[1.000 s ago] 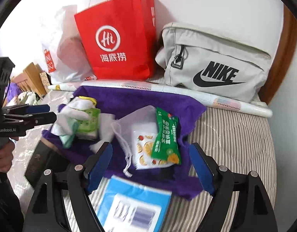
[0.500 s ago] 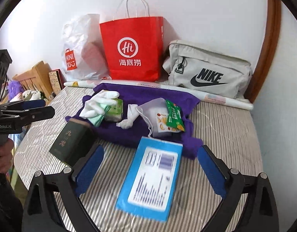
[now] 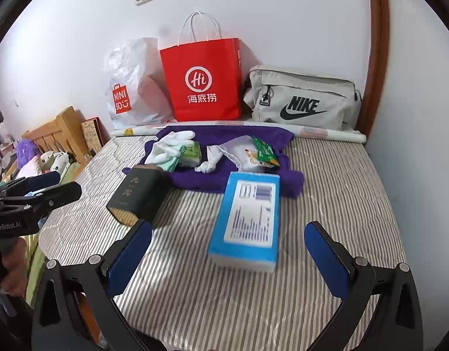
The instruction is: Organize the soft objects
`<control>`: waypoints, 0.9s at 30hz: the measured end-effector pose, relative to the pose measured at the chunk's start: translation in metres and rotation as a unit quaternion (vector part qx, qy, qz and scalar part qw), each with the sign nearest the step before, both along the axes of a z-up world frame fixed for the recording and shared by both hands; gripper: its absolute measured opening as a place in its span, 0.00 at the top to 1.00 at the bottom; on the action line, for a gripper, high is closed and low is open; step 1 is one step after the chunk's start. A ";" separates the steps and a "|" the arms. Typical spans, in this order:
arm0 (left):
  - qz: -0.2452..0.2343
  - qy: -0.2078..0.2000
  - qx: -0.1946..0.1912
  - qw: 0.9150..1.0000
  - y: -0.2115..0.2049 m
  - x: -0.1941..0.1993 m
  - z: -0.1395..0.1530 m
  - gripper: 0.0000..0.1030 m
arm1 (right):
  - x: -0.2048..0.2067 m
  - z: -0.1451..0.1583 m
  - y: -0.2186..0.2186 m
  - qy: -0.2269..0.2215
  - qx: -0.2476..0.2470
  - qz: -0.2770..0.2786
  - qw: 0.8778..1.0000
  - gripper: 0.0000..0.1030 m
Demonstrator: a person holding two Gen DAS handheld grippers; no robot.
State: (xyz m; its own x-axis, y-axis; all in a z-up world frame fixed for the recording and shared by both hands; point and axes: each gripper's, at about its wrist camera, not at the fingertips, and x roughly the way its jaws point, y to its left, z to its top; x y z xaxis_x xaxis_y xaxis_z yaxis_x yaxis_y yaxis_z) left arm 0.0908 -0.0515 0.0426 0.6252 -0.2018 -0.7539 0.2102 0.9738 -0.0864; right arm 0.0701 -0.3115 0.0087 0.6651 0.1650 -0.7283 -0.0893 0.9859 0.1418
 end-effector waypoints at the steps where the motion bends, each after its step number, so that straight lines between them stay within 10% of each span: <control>1: 0.003 -0.002 -0.002 1.000 0.001 -0.007 -0.001 0.09 | -0.006 0.000 0.000 -0.001 0.000 -0.001 1.000 0.00; 27: 0.024 -0.036 -0.012 0.999 0.005 -0.069 0.008 0.09 | -0.078 -0.009 -0.009 -0.014 0.017 -0.024 0.999 0.00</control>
State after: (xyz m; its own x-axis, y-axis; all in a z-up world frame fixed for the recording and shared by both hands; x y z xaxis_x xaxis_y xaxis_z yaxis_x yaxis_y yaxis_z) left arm 0.0215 -0.0460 0.0502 0.6869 -0.1885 -0.7019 0.1699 0.9807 -0.0971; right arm -0.0081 -0.3206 -0.0004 0.6937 0.1565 -0.7030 -0.0456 0.9837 0.1739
